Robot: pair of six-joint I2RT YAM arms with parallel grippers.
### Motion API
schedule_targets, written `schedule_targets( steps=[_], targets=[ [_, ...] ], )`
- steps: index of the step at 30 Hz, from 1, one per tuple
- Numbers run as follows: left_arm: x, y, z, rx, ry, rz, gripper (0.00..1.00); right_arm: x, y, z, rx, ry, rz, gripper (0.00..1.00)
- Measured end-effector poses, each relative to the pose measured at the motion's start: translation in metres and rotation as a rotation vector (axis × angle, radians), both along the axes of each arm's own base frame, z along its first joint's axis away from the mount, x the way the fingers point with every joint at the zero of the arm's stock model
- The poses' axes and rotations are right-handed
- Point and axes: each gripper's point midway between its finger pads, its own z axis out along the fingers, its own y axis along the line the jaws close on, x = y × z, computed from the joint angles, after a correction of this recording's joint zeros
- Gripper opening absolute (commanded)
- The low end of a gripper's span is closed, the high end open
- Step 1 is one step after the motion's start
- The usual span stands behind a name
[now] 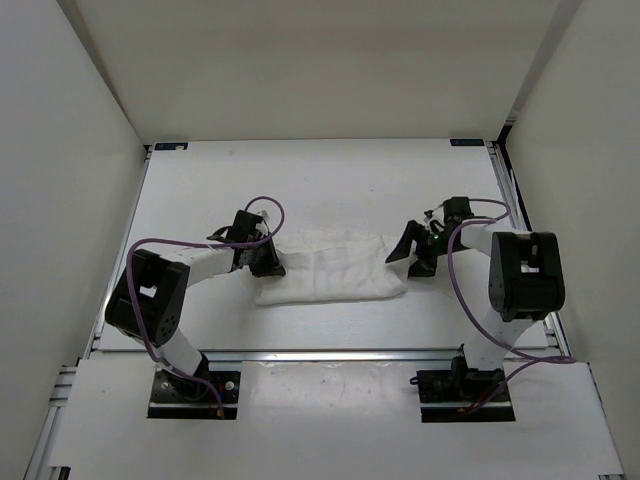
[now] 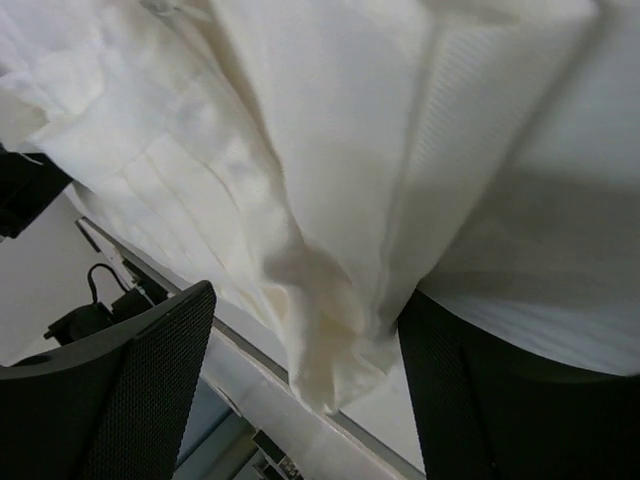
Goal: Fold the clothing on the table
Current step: Fold the skirt
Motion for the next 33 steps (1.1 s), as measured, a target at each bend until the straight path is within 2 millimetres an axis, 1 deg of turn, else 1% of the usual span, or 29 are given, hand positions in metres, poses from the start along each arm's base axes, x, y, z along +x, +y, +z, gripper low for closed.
schedule_targets(
  steps=[1, 4, 6, 7, 8, 9, 11, 12, 13, 16, 17, 19, 22, 24, 25, 27, 28, 30, 33],
  targets=[
    [0.0, 0.0, 0.0, 0.001, -0.001, -0.001, 0.01, 0.003, 0.006, 0.0, 0.018, -0.012, 0.004, 0.76],
    [0.0, 0.0, 0.0, 0.002, -0.002, -0.005, 0.0, 0.011, 0.023, 0.0, 0.066, -0.042, 0.027, 0.66],
    [-0.001, -0.001, 0.0, 0.002, -0.002, -0.006, 0.01, 0.012, 0.036, -0.003, 0.097, -0.044, 0.049, 0.51],
    [-0.001, -0.001, 0.0, 0.003, -0.003, -0.006, 0.01, 0.012, 0.041, -0.005, 0.112, -0.041, 0.058, 0.25],
    [-0.001, -0.001, 0.0, 0.004, -0.004, -0.008, 0.01, 0.011, 0.046, -0.007, 0.125, -0.039, 0.067, 0.03],
    [-0.001, -0.002, 0.0, 0.004, -0.004, -0.01, 0.01, 0.009, 0.049, -0.01, 0.135, -0.034, 0.072, 0.0],
    [-0.001, -0.003, 0.0, 0.004, -0.005, -0.014, 0.03, 0.001, 0.053, -0.014, 0.147, -0.002, 0.065, 0.0],
    [-0.001, -0.003, 0.0, 0.003, -0.006, -0.015, 0.1, -0.003, 0.053, -0.015, 0.154, 0.009, 0.063, 0.0],
    [-0.001, -0.003, 0.001, -0.003, -0.005, -0.016, 0.14, -0.005, 0.052, -0.015, 0.159, 0.018, 0.055, 0.0],
    [0.004, -0.003, 0.01, -0.061, 0.011, -0.006, 0.16, -0.002, 0.042, -0.014, 0.157, 0.023, 0.022, 0.0],
    [0.012, 0.0, 0.017, -0.09, 0.009, 0.011, 0.16, 0.0, 0.037, -0.013, 0.152, 0.018, 0.01, 0.0],
    [0.034, 0.013, 0.036, -0.126, -0.018, 0.062, 0.16, 0.003, 0.028, -0.012, 0.145, 0.011, -0.014, 0.0],
    [0.073, 0.041, 0.074, -0.132, -0.121, 0.13, 0.16, 0.005, 0.016, -0.014, 0.131, 0.015, -0.039, 0.0],
    [0.084, 0.057, 0.091, -0.107, -0.182, 0.159, 0.16, 0.004, 0.011, -0.014, 0.127, 0.026, -0.05, 0.0],
    [0.084, 0.063, 0.095, -0.086, -0.202, 0.168, 0.16, 0.003, 0.01, -0.014, 0.125, 0.03, -0.052, 0.0],
    [0.08, 0.067, 0.095, -0.044, -0.213, 0.167, 0.17, 0.003, 0.008, -0.013, 0.116, 0.032, -0.047, 0.0],
    [0.075, 0.067, 0.089, -0.017, -0.208, 0.16, 0.16, 0.004, 0.008, -0.013, 0.112, 0.031, -0.044, 0.0],
    [0.063, 0.065, 0.072, 0.032, -0.177, 0.143, 0.16, 0.005, 0.007, -0.011, 0.104, 0.029, -0.038, 0.0],
    [0.039, 0.061, 0.04, 0.103, -0.104, 0.11, 0.17, 0.007, 0.004, -0.009, 0.092, 0.024, -0.03, 0.0]
  ],
)
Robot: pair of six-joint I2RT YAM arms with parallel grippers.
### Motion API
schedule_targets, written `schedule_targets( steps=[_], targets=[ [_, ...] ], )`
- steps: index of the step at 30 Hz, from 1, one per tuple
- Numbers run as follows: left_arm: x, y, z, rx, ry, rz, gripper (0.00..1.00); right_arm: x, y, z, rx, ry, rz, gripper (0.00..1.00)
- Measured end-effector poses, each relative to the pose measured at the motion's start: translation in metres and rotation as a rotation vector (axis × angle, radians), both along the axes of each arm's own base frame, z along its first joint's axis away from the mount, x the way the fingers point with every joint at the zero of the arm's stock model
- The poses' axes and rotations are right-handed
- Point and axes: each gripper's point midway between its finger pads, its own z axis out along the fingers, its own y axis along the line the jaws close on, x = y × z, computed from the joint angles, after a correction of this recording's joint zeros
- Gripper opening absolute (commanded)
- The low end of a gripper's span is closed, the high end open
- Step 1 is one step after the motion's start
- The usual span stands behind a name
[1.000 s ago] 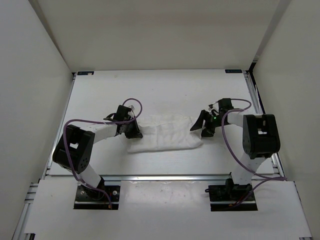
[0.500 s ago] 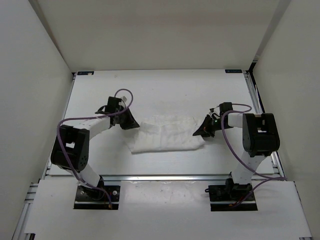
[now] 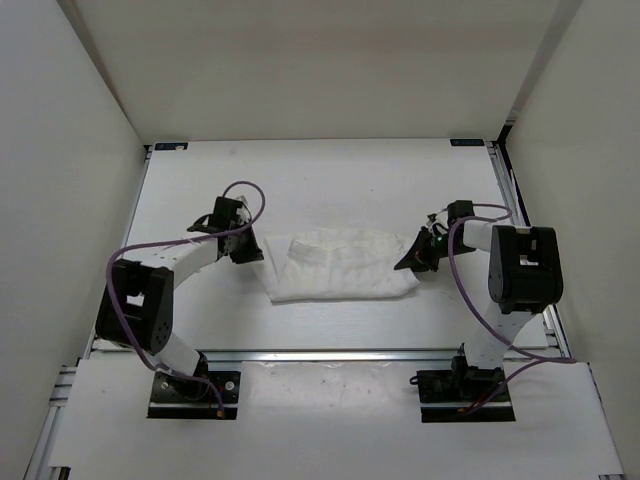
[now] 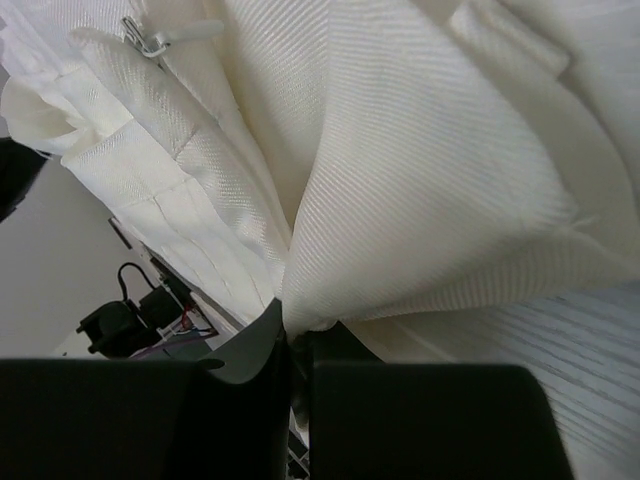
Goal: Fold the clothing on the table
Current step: Fold the skirt
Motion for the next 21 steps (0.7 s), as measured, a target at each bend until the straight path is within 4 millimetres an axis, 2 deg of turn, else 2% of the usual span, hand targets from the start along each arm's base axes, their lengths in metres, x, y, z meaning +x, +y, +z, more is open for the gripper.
schedule_targets(
  steps=[4, 7, 10, 13, 17, 19, 21],
  targets=[
    [-0.018, 0.0, -0.033, 0.084, 0.082, -0.024, 0.16, 0.003, -0.009, 0.002, -0.023, 0.002, -0.009, 0.0],
    [-0.02, 0.001, -0.042, 0.116, 0.096, -0.029, 0.16, 0.003, -0.016, 0.001, -0.06, 0.016, -0.014, 0.0],
    [-0.016, -0.006, -0.042, 0.121, 0.074, -0.04, 0.15, 0.003, -0.025, 0.003, -0.131, 0.023, -0.013, 0.0],
    [-0.016, -0.025, -0.041, 0.1, 0.049, -0.08, 0.15, 0.011, -0.038, 0.013, -0.224, 0.003, -0.019, 0.0],
    [-0.02, -0.06, -0.041, 0.041, 0.034, -0.152, 0.14, 0.037, -0.05, 0.04, -0.338, -0.078, -0.032, 0.0],
    [-0.024, -0.077, -0.041, 0.019, 0.034, -0.195, 0.14, 0.053, -0.045, 0.059, -0.374, -0.144, -0.019, 0.0],
    [-0.026, -0.089, -0.041, -0.001, 0.036, -0.219, 0.14, 0.064, -0.027, 0.08, -0.387, -0.21, 0.022, 0.0]
  ],
)
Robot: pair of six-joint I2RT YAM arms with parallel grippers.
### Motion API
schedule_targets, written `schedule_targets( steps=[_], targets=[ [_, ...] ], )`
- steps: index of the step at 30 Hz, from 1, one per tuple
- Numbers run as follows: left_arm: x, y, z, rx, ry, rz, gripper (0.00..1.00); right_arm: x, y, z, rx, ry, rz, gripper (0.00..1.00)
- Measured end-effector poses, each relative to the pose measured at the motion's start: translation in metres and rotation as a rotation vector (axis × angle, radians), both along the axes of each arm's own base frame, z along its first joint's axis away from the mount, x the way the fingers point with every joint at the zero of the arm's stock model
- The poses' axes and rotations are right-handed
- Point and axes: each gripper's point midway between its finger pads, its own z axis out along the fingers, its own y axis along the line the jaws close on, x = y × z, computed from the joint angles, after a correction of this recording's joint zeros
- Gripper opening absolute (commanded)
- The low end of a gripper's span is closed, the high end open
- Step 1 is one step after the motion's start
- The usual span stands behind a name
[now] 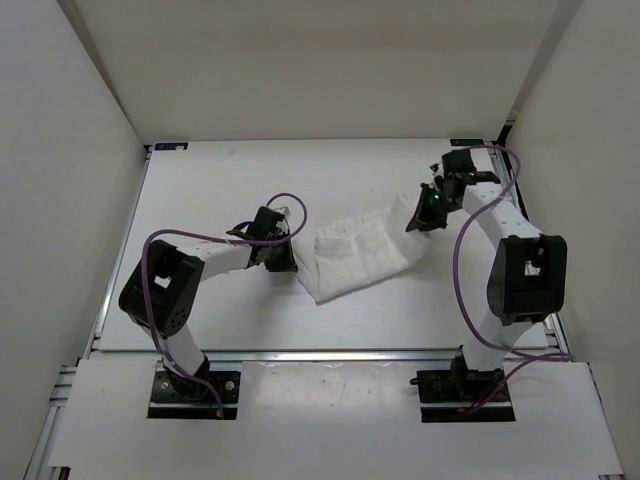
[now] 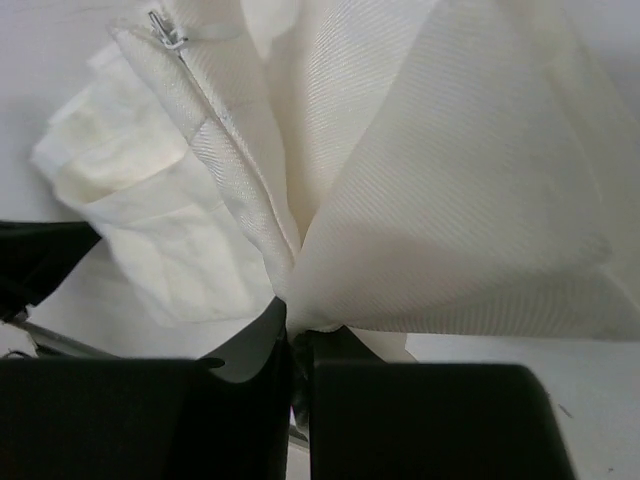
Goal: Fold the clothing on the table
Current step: Fold the skirt
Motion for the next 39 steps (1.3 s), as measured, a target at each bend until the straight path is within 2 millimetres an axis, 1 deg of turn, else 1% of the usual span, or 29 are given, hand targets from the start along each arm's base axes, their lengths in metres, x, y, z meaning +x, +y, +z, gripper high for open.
schedule_targets(
  steps=[2, 4, 6, 8, 9, 11, 14, 16, 18, 22, 26, 30, 31, 32, 33, 34, 36, 37, 39],
  targets=[
    [-0.002, -0.008, 0.0, -0.017, 0.007, -0.017, 0.14, 0.006, 0.026, 0.02, -0.003, -0.05, 0.069, 0.0],
    [-0.003, -0.011, 0.0, -0.027, 0.014, -0.019, 0.14, 0.006, 0.059, 0.037, 0.009, -0.089, 0.157, 0.0],
    [-0.004, -0.012, 0.001, -0.033, 0.019, -0.018, 0.14, 0.003, 0.091, 0.045, 0.029, -0.11, 0.239, 0.0],
    [-0.005, -0.012, 0.0, -0.036, 0.024, -0.014, 0.14, -0.006, 0.121, 0.043, 0.049, -0.102, 0.317, 0.0],
    [-0.005, -0.012, 0.0, -0.038, 0.025, -0.011, 0.13, -0.012, 0.134, 0.039, 0.061, -0.085, 0.353, 0.0],
    [-0.005, -0.012, 0.0, -0.04, 0.026, -0.007, 0.14, -0.023, 0.153, 0.026, 0.078, -0.042, 0.407, 0.0],
    [-0.005, -0.012, 0.0, -0.046, 0.026, 0.003, 0.14, -0.038, 0.173, 0.004, 0.098, 0.035, 0.46, 0.0],
    [-0.006, -0.01, 0.0, -0.051, 0.026, 0.011, 0.13, -0.045, 0.183, -0.005, 0.114, 0.072, 0.486, 0.0],
    [-0.007, -0.007, 0.0, -0.052, 0.026, 0.019, 0.14, -0.05, 0.192, -0.01, 0.127, 0.095, 0.509, 0.0],
    [-0.009, -0.002, 0.0, -0.057, 0.029, 0.037, 0.14, -0.06, 0.212, -0.008, 0.165, 0.11, 0.563, 0.0],
    [-0.01, 0.004, -0.001, -0.06, 0.032, 0.056, 0.14, -0.068, 0.231, 0.001, 0.199, 0.105, 0.621, 0.0],
    [-0.01, 0.008, -0.001, -0.061, 0.033, 0.068, 0.14, -0.081, 0.242, 0.004, 0.219, 0.111, 0.668, 0.0],
    [-0.01, 0.009, -0.001, -0.063, 0.033, 0.069, 0.14, -0.084, 0.244, 0.005, 0.227, 0.117, 0.68, 0.04],
    [-0.01, 0.009, -0.001, -0.063, 0.034, 0.07, 0.14, -0.088, 0.246, 0.005, 0.236, 0.125, 0.69, 0.09],
    [-0.01, 0.009, -0.001, -0.063, 0.034, 0.07, 0.14, -0.091, 0.249, 0.004, 0.248, 0.134, 0.7, 0.1],
    [-0.01, 0.009, -0.001, -0.063, 0.035, 0.071, 0.14, -0.095, 0.251, 0.003, 0.262, 0.145, 0.715, 0.14],
    [-0.009, 0.01, -0.001, -0.065, 0.036, 0.074, 0.14, -0.103, 0.256, 0.0, 0.301, 0.179, 0.743, 0.29],
    [-0.008, 0.011, -0.001, -0.066, 0.036, 0.078, 0.13, -0.107, 0.259, -0.002, 0.325, 0.196, 0.762, 0.32],
    [-0.006, 0.015, -0.001, -0.066, 0.036, 0.088, 0.13, -0.113, 0.262, -0.004, 0.37, 0.23, 0.784, 0.53]
  ],
)
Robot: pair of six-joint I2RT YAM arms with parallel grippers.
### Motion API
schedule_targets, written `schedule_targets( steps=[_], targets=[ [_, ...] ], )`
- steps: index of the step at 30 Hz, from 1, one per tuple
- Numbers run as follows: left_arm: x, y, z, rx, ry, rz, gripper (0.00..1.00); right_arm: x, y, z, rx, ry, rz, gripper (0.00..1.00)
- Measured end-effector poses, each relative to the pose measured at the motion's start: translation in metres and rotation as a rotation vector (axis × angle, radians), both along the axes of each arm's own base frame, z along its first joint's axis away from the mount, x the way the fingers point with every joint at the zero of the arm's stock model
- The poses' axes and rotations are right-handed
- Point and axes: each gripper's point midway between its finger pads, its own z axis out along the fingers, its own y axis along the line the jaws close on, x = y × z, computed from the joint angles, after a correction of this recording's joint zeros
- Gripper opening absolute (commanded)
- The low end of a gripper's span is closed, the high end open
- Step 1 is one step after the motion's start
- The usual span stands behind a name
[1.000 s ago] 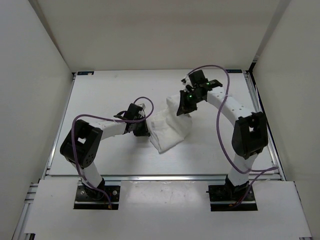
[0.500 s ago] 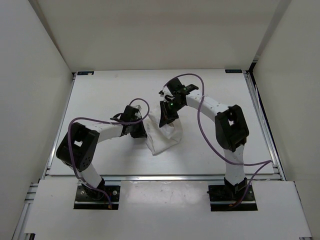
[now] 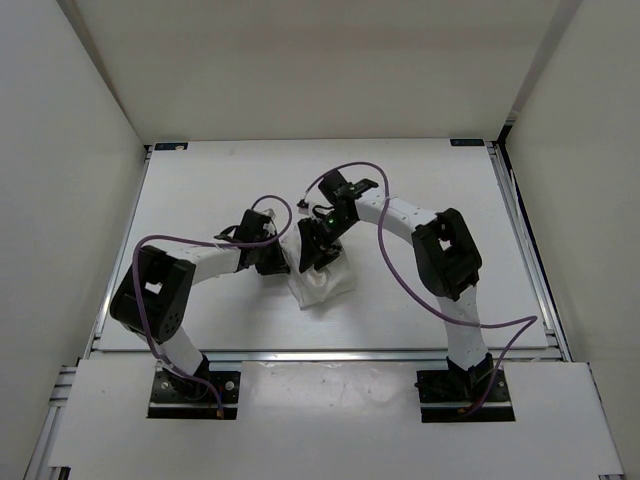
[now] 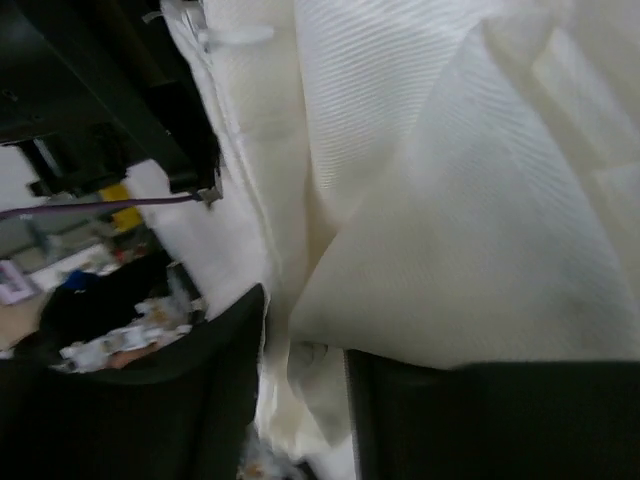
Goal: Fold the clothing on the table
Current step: Fold the skirt
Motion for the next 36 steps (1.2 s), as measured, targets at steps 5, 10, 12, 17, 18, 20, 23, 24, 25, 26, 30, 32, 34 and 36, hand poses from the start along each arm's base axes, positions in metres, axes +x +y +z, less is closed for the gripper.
schedule_targets(
  steps=[5, 10, 12, 17, 18, 20, 23, 24, 25, 26, 30, 32, 34, 36],
  targets=[
    [0.011, 0.019, 0.0, -0.002, 0.002, 0.052, 0.13, -0.008, -0.001, 0.014, 0.103, 0.073, 0.028, 0.56],
    [0.021, 0.052, 0.007, 0.001, 0.009, 0.141, 0.14, 0.013, -0.022, 0.043, 0.181, 0.048, -0.044, 0.45],
    [0.029, 0.065, 0.017, -0.009, -0.004, 0.181, 0.13, 0.026, -0.035, 0.065, 0.22, 0.001, -0.095, 0.38],
    [0.048, 0.086, 0.055, -0.065, -0.084, 0.246, 0.13, 0.053, -0.059, 0.104, 0.3, -0.102, -0.192, 0.28],
    [0.05, 0.086, 0.063, -0.083, -0.099, 0.246, 0.13, 0.056, -0.059, 0.103, 0.305, -0.106, -0.195, 0.28],
    [0.054, 0.078, 0.081, -0.117, -0.126, 0.229, 0.13, 0.06, -0.054, 0.089, 0.293, -0.07, -0.193, 0.26],
    [0.058, 0.059, 0.109, -0.162, -0.169, 0.172, 0.13, 0.065, -0.043, 0.052, 0.244, 0.004, -0.186, 0.25],
    [0.058, 0.049, 0.119, -0.185, -0.185, 0.148, 0.13, 0.065, -0.041, 0.035, 0.217, 0.034, -0.186, 0.25],
    [0.057, 0.043, 0.127, -0.207, -0.199, 0.129, 0.14, 0.064, -0.04, 0.021, 0.19, 0.062, -0.189, 0.25],
    [0.054, 0.035, 0.135, -0.237, -0.209, 0.107, 0.14, 0.062, -0.04, 0.007, 0.164, 0.089, -0.191, 0.24],
    [0.04, 0.01, 0.15, -0.355, -0.214, 0.05, 0.13, 0.064, -0.048, -0.023, 0.085, 0.118, -0.224, 0.24],
    [0.031, 0.003, 0.143, -0.385, -0.186, 0.035, 0.12, 0.072, -0.058, -0.03, 0.066, 0.11, -0.258, 0.24],
    [0.021, 0.001, 0.131, -0.394, -0.143, 0.037, 0.12, 0.083, -0.075, -0.042, 0.035, 0.105, -0.315, 0.23],
    [0.013, 0.0, 0.121, -0.395, -0.106, 0.037, 0.12, 0.091, -0.098, -0.057, -0.009, 0.119, -0.383, 0.23]
  ],
)
